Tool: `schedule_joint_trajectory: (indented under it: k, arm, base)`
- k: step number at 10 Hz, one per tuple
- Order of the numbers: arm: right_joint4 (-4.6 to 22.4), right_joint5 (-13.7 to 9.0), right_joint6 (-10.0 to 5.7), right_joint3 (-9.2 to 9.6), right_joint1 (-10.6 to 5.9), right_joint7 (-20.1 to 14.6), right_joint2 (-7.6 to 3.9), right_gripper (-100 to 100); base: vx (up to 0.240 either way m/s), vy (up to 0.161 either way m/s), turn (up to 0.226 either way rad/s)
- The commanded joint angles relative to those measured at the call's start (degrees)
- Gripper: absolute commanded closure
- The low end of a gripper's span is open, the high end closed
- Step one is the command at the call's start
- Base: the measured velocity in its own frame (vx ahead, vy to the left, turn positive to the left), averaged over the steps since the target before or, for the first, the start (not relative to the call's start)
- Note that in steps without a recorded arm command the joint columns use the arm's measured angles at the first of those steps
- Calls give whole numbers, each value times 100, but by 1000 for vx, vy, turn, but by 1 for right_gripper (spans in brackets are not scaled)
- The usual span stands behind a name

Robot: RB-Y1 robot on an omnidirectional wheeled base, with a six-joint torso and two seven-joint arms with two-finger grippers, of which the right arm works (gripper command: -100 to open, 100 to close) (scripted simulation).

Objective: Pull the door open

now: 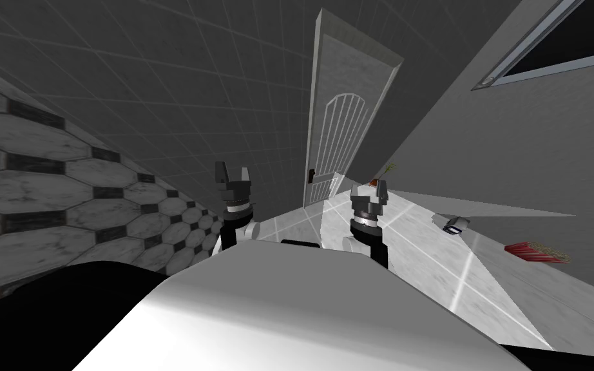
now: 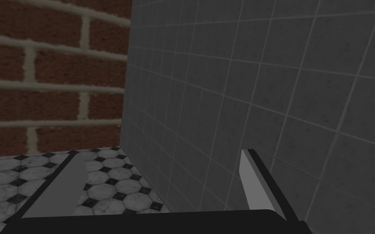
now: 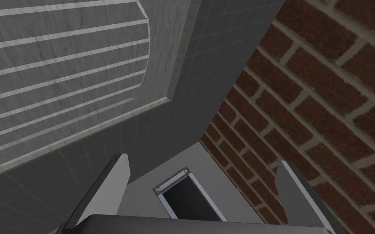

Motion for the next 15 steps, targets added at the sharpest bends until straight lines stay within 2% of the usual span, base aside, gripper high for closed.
schedule_joint_trajectory:
  k: [1, 7, 15]
  arm:
    - [172, 124, 17, -3, -76, 171, -58, -100]
    - [825, 594, 80, -13, -365, 824, -262, -100]
    - [1969, 1417, 191, -32, -871, 1965, -587, -100]
  base:
    - [67, -16, 33]
    - [111, -20, 46]
    - [98, -28, 54]
